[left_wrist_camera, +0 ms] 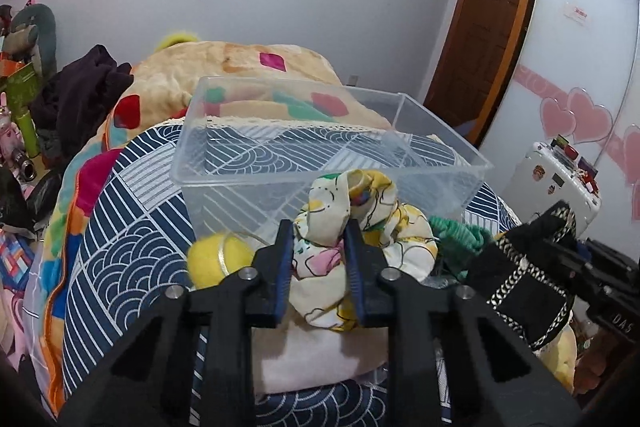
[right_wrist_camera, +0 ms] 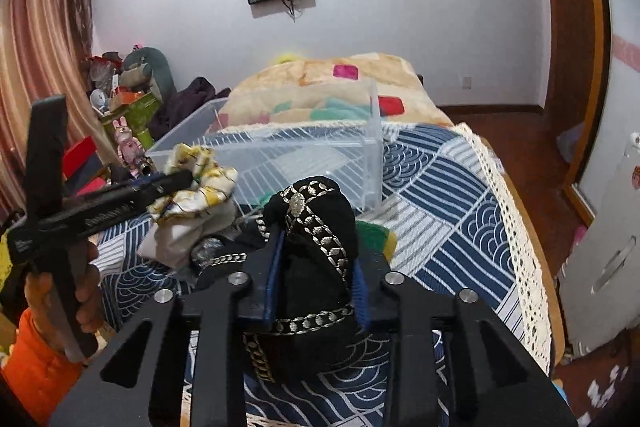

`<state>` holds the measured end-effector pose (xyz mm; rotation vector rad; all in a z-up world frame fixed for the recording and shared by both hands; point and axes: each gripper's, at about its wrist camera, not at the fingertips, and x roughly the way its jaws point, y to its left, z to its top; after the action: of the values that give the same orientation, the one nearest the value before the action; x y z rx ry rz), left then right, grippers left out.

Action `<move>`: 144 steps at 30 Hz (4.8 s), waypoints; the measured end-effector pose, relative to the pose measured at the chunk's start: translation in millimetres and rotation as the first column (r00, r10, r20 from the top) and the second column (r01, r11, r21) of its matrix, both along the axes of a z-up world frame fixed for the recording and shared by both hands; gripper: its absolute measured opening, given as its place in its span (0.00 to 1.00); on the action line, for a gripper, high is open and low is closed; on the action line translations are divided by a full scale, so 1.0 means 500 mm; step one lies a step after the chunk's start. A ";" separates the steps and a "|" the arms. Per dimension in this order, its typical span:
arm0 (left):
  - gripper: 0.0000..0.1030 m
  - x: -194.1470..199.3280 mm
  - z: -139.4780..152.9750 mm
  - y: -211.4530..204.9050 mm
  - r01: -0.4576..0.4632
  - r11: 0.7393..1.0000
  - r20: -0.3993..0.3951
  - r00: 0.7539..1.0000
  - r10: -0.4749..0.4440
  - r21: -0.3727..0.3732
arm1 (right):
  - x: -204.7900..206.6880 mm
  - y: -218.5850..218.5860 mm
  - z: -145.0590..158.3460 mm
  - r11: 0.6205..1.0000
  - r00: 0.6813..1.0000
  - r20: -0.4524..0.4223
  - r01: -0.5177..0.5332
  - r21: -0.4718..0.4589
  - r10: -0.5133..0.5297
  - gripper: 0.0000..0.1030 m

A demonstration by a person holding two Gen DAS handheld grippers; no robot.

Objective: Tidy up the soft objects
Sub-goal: 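Grasp the floral scrunchie with the left tool while the right tool grasps the black bag, then drop the scrunchie into the box with the left tool while the right tool drops the black bag in, then grasp the yellow felt ball with the left tool while the right tool grasps the green sponge, then drop the ball into the box with the left tool while the right tool drops the sponge in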

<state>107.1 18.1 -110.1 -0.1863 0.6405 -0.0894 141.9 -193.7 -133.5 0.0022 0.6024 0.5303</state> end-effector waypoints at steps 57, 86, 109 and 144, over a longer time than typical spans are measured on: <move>0.13 0.201 0.043 0.060 -0.033 0.994 -0.080 0.996 0.041 0.101 | 0.248 0.161 0.031 0.988 0.995 -0.095 -0.052 -0.142 0.039 0.27; 0.94 -0.002 0.111 0.074 -0.053 0.987 0.072 0.997 0.043 0.150 | 0.137 0.067 0.114 0.999 0.996 0.087 0.012 -0.039 -0.008 0.80; 0.89 -0.029 -0.047 0.115 -0.094 0.989 -0.098 0.990 0.106 0.116 | 0.089 -0.028 -0.057 0.994 0.988 -0.131 0.074 -0.079 -0.084 0.80; 0.41 -0.013 0.089 0.091 -0.040 0.996 0.055 0.998 0.036 0.081 | 0.082 0.018 0.072 1.000 0.999 0.054 0.011 0.002 -0.011 0.42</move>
<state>100.4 63.8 -65.4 -0.1167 0.5862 -0.0312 182.7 -184.7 -97.4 -0.0070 0.5492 0.5190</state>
